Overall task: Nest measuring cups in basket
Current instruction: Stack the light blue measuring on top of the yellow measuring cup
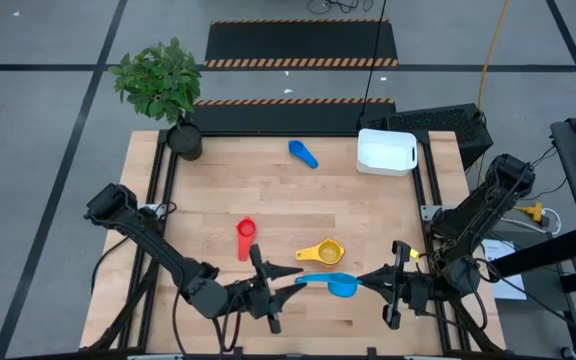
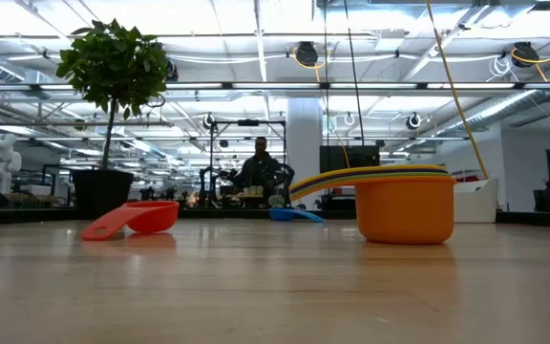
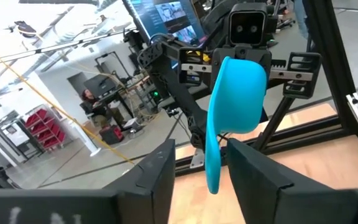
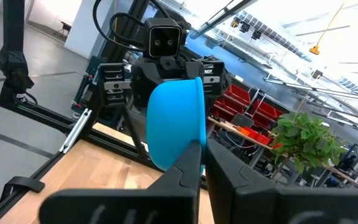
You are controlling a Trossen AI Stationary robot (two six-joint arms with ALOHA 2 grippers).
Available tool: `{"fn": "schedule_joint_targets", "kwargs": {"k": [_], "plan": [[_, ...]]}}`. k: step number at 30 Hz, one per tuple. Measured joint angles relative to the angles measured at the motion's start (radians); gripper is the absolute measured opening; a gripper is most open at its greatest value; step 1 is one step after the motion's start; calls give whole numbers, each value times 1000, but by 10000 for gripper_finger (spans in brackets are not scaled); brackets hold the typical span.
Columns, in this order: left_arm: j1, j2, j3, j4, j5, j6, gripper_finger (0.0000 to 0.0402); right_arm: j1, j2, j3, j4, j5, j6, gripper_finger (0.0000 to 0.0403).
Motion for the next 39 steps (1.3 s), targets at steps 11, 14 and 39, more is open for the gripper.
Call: {"fn": "schedule_joint_targets", "kwargs": {"k": [11, 14, 39], "plan": [[-2, 0, 0, -3, 0, -10, 20, 0, 0, 0, 8, 0, 0, 2], [-2, 0, 0, -3, 0, -7, 9, 0, 0, 0, 8, 0, 0, 3], [25, -2, -101, -35, -60, 191, 5, 108, -3, 0, 128, 576, -121, 162]]}}
